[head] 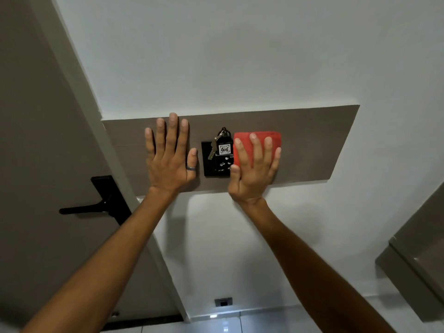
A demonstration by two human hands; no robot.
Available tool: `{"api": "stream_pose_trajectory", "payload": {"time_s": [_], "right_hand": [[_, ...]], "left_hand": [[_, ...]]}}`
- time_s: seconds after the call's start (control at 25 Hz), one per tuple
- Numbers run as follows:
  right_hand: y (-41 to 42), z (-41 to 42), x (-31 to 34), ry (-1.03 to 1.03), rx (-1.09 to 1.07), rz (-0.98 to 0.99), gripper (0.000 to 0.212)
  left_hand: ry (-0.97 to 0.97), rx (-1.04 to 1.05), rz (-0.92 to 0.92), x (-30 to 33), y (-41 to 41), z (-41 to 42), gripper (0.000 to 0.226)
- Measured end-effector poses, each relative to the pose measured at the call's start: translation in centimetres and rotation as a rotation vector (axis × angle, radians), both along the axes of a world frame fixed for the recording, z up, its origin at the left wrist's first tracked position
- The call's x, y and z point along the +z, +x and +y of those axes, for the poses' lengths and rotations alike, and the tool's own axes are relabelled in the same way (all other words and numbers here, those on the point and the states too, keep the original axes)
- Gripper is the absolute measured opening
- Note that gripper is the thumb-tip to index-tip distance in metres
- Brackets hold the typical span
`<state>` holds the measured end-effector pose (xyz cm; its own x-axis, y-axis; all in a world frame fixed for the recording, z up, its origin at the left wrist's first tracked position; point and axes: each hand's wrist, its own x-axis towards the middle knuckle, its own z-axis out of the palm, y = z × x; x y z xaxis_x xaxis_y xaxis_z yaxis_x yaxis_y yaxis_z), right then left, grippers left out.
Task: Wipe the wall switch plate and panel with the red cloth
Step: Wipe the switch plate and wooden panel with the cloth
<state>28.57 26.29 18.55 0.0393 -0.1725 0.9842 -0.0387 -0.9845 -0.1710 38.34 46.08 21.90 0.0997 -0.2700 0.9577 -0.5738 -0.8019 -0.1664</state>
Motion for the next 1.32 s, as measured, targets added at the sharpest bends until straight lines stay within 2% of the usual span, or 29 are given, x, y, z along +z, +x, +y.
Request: {"api": "stream_pose_trajectory", "payload": {"time_s": [0.16, 0.4, 0.48, 0.6, 0.68, 0.8, 1.0, 1.12, 1.16, 1.28, 1.32], "right_hand": [[-1.8, -1.0, -1.9, -0.181, 0.066, 0.041, 0.044], [0.3, -1.0, 2.5, -0.112, 0.026, 0.031, 0.049], [-0.6, -0.5, -0.2, -0.037, 0.08, 0.052, 0.048], [-2.7, -0.8, -3.8, -0.206, 0.022, 0.105, 0.044], [-1.9, -2.6, -1.5, -0.236, 0.017, 0.105, 0.048], [-0.8, -2.0, 0.0, -0.135, -0.01, 0.064, 0.051], [-0.7, -2.2, -1.2, -0.14, 0.022, 0.004, 0.047], [0.4, 1.3, 0.8, 0.177, 0.042, -0.031, 0.049], [0.5, 1.9, 0.6, 0.207, 0.058, -0.038, 0.05], [0.0, 0.1, -0.3, -0.047, 0.026, -0.013, 0.049], [0.0, -0.3, -0.2, -0.045, 0.045, -0.02, 0.049]], "left_hand": [[-0.013, 0.005, 0.001, 0.0, 0.2, -0.1, 0.069], [-0.01, 0.021, -0.027, 0.0, 0.6, -0.2, 0.07], [-0.028, 0.002, -0.021, -0.2, 0.8, -0.1, 0.07], [-0.008, 0.025, -0.055, -0.4, 0.8, 0.0, 0.07], [-0.024, 0.021, -0.059, -0.3, 0.5, -0.2, 0.07], [-0.025, 0.019, -0.043, -0.2, 0.9, -0.2, 0.07], [-0.036, 0.021, -0.054, -0.6, 0.7, -0.3, 0.069], [-0.058, 0.011, -0.027, -0.6, 0.3, -0.7, 0.068], [-0.065, -0.001, -0.03, -0.8, 0.3, -0.8, 0.068], [-0.063, 0.009, -0.044, -0.9, 0.2, -0.9, 0.068], [-0.064, 0.005, -0.042, -0.9, 0.0, -0.9, 0.068]]}}
